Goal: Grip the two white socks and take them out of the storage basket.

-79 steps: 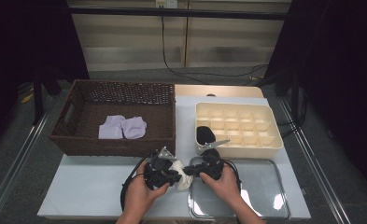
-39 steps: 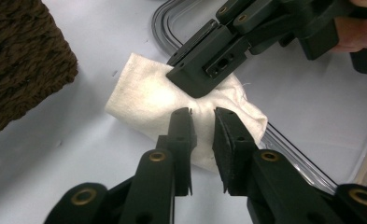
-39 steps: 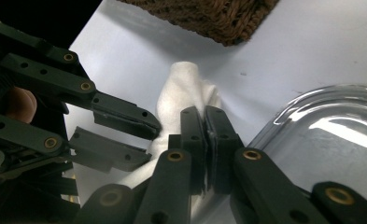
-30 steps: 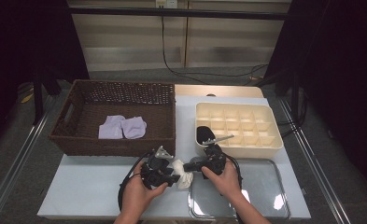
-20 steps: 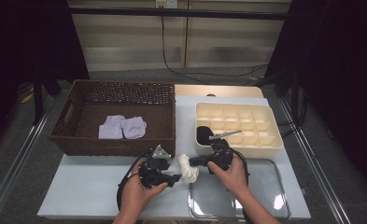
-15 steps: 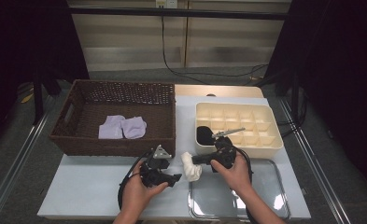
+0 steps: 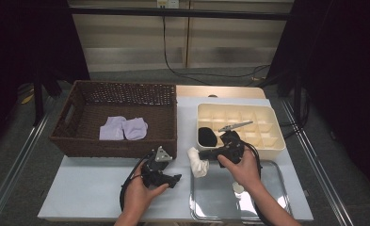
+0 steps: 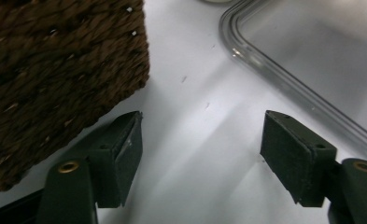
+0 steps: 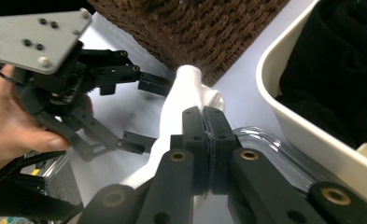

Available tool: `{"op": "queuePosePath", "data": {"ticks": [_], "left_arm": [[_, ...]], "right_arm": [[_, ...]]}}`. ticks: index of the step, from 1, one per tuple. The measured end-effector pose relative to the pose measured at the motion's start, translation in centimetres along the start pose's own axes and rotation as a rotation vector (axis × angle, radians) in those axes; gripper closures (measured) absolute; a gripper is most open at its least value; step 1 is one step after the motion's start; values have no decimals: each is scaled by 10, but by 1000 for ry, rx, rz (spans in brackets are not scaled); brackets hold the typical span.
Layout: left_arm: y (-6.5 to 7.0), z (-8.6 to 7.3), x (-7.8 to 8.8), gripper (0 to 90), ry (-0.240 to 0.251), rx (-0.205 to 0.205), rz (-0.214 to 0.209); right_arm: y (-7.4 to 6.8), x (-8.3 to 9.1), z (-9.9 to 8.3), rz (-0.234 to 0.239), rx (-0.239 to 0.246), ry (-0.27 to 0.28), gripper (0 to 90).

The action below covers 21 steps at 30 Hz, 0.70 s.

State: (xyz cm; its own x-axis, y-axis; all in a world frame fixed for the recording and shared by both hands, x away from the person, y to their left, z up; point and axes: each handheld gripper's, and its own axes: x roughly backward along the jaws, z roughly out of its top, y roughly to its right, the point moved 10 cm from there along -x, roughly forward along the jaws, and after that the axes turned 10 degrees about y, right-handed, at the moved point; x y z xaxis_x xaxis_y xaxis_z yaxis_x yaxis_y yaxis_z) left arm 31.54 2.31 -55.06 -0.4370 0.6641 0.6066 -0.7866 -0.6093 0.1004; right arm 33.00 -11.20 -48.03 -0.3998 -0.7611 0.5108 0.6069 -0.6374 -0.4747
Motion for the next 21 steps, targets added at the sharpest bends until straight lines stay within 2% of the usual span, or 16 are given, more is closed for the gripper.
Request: {"op": "queuePosePath", "data": {"ticks": [1,2,3,7,15,21], "left_arm": [[0,0,-1,278,14,-4,-3],[-1,-1,0,275,3,-26,0],[-1,-1,-1,274,9,-25,4],[1,-3,-2,256,6,-73,15],[1,-5,-1,246,59,-83,1],[1,-6,-1,240,72,-82,-3]], "right_arm": [[0,1,1,-5,6,0,885],[-1,2,3,-4,12,-2,885],[-2,4,5,-5,17,-5,885],[0,8,11,-18,29,-7,884],[3,22,24,-45,41,-1,884],[6,36,37,-75,51,12,884]]}}
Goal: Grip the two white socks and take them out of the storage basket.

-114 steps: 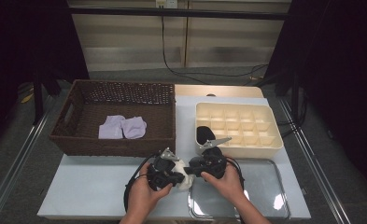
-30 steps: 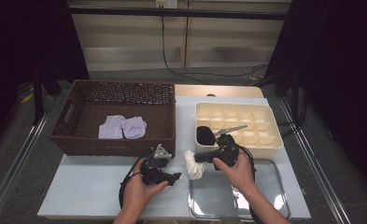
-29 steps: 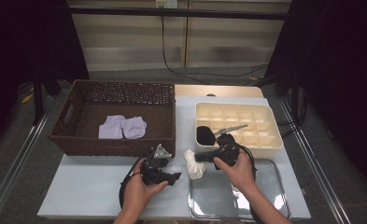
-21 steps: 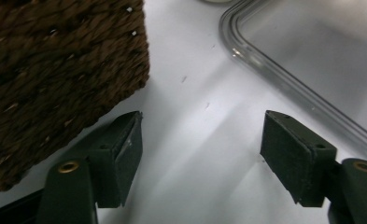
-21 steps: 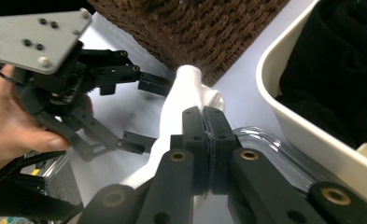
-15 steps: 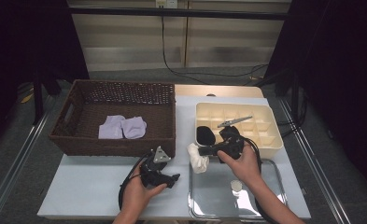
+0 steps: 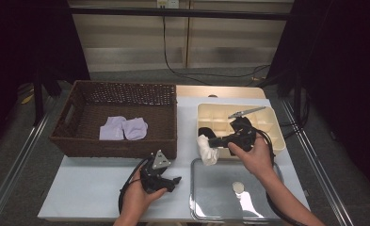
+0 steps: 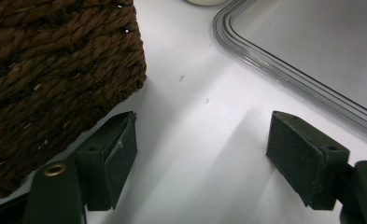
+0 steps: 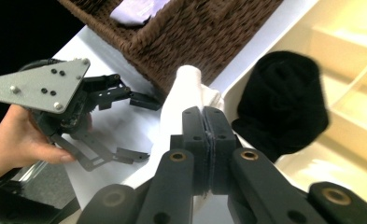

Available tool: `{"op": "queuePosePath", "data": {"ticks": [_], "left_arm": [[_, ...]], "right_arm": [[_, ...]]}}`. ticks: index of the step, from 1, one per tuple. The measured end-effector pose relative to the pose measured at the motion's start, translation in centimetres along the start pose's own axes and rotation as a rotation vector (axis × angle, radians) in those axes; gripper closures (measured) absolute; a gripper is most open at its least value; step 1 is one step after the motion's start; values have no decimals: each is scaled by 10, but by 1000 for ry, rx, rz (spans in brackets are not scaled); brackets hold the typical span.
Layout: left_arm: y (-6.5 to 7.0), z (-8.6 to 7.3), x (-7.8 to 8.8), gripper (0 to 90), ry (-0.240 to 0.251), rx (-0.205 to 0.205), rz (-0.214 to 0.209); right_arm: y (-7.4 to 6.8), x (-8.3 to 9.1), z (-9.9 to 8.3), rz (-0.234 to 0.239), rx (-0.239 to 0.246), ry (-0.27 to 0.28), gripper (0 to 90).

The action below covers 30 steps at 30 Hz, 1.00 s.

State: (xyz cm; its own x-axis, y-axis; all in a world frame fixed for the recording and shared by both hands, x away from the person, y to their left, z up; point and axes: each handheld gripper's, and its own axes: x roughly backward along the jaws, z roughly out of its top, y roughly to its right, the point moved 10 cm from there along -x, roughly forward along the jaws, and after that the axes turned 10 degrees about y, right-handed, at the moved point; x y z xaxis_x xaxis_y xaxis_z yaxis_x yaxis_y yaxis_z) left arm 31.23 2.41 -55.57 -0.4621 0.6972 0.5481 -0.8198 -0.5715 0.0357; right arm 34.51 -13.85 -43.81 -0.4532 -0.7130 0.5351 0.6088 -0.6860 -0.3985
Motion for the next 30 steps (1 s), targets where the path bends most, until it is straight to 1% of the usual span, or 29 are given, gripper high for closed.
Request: {"op": "queuePosePath", "data": {"ticks": [4,7,8,9,13,19,24,28,30], "left_arm": [[1,0,0,240,4,5,-3],[0,0,0,240,1,1,-1],[1,0,0,240,3,5,-3],[0,0,0,239,3,0,-4],[0,0,0,240,3,1,-3],[1,0,0,239,4,1,-2],[1,0,0,239,4,-1,-2],[1,0,0,240,4,-1,-2],[1,0,0,239,4,-1,-2]], "right_arm": [[6,7,6,-16,-6,7,884],[9,12,11,-24,-14,19,884],[11,14,12,-31,-12,18,884],[13,15,13,-41,-9,17,884],[21,22,19,-51,-16,24,884],[33,30,27,-76,-13,30,884],[43,34,29,-99,-22,30,884],[55,38,30,-125,-31,30,884],[60,39,30,-129,-42,35,884]]}}
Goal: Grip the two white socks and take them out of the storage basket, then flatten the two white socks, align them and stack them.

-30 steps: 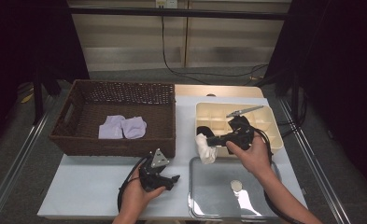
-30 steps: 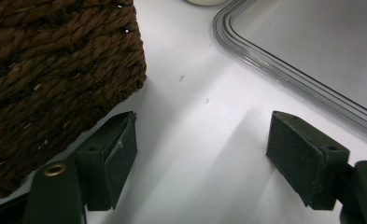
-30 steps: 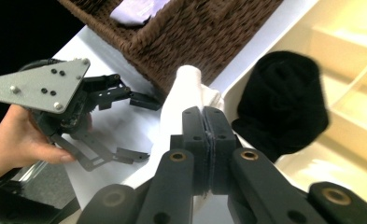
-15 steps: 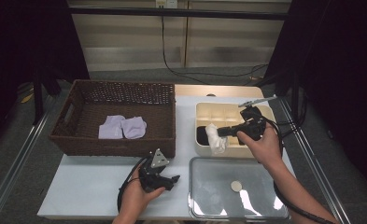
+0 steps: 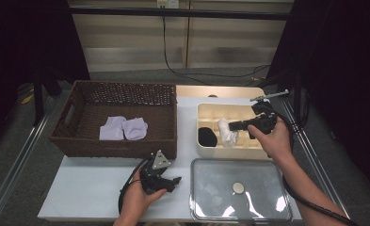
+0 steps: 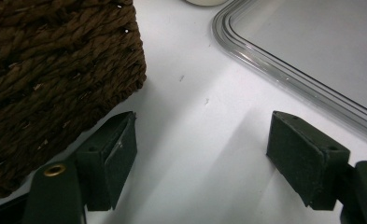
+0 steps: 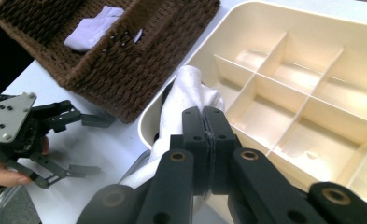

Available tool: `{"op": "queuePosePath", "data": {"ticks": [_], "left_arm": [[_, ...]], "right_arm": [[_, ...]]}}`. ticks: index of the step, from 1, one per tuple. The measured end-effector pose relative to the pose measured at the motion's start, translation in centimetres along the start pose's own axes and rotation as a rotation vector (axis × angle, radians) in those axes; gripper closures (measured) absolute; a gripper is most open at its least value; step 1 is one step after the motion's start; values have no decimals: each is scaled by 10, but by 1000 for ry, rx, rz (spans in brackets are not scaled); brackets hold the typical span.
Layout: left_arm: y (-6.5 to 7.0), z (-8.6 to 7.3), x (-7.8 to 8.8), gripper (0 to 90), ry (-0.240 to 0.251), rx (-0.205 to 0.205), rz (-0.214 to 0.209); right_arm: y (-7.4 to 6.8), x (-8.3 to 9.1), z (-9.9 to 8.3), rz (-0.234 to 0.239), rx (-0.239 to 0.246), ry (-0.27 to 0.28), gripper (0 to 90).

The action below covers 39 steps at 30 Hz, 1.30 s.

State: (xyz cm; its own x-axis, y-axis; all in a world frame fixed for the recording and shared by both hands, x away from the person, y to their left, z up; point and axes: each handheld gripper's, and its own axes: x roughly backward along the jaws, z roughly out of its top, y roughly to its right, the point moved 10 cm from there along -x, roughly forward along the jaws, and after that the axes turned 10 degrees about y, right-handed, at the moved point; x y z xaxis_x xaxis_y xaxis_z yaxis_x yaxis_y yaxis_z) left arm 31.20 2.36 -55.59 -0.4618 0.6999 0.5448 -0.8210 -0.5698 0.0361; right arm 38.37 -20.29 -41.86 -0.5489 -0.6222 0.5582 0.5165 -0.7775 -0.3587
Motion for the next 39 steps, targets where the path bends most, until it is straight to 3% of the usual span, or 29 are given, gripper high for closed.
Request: {"op": "queuePosePath", "data": {"ticks": [9,19,23,25,39], "left_arm": [[0,0,0,239,0,0,1],[0,0,0,239,0,1,0],[0,0,0,239,0,1,0],[0,0,0,239,0,1,0],[0,0,0,239,-3,-2,3]], "right_arm": [[22,-6,-9,-52,-20,-12,883],[39,-30,-23,-84,-26,-45,882],[39,-39,-31,-78,-19,-62,882],[39,-42,-34,-98,16,-73,882],[32,-47,-43,-91,31,-55,880]]}}
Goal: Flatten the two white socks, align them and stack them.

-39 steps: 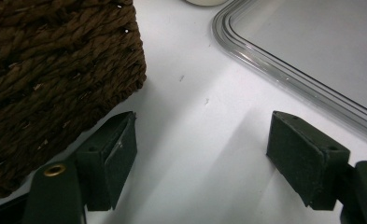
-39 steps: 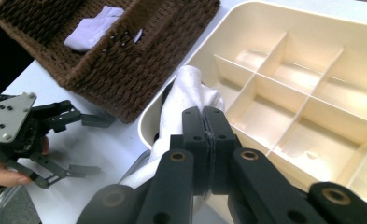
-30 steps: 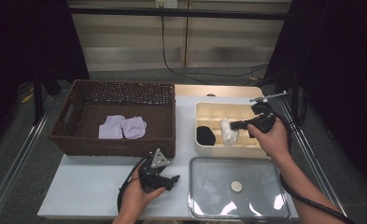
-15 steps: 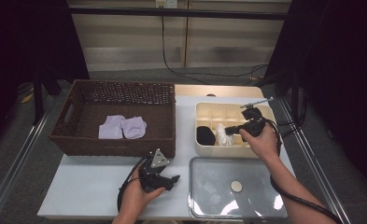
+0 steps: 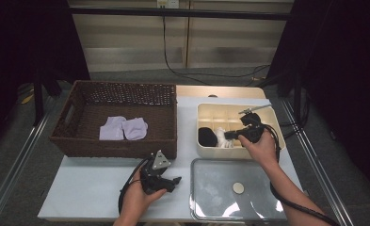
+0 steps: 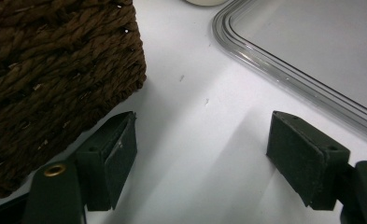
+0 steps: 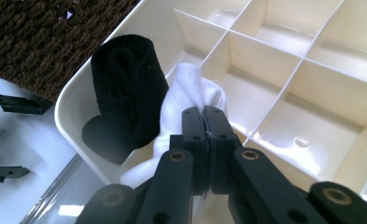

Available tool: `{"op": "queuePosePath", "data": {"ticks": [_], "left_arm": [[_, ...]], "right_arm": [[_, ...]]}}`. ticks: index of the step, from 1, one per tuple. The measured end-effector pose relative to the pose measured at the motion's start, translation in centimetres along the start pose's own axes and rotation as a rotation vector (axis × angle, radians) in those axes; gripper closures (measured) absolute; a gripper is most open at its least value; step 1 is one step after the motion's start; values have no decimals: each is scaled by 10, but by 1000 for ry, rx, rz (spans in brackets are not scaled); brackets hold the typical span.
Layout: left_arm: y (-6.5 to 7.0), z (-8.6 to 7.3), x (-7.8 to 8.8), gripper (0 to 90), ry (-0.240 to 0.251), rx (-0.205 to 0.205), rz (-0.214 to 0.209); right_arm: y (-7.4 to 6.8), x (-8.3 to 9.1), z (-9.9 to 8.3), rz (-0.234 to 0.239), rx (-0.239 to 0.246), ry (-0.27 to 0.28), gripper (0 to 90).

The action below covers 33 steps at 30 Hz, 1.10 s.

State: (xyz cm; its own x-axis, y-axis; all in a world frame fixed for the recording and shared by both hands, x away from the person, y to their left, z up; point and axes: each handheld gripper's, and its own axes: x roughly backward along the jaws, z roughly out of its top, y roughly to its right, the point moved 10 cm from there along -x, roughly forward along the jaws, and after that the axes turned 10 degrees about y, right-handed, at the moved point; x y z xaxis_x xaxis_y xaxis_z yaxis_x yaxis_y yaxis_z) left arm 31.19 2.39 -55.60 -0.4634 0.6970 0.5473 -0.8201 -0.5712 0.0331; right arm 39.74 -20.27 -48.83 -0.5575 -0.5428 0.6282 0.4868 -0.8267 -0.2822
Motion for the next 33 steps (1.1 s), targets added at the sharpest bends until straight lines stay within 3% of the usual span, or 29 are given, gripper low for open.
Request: {"op": "queuePosePath", "data": {"ticks": [10,14,17,19,26,33], "left_arm": [[0,0,0,239,-2,-1,-1],[0,0,0,240,-3,-1,0],[0,0,0,239,-3,-1,0],[0,0,0,239,-3,-1,0],[0,0,0,239,-3,0,0],[0,0,0,239,-3,-1,0]], "right_arm": [[-1,-2,-6,9,-1,-5,879],[-1,-5,-15,11,-3,-40,879],[-3,-6,-19,3,29,-48,875],[-3,-6,-20,6,24,-49,867],[0,0,-16,-11,30,-64,781],[-2,9,-3,-25,58,-79,790]]}}
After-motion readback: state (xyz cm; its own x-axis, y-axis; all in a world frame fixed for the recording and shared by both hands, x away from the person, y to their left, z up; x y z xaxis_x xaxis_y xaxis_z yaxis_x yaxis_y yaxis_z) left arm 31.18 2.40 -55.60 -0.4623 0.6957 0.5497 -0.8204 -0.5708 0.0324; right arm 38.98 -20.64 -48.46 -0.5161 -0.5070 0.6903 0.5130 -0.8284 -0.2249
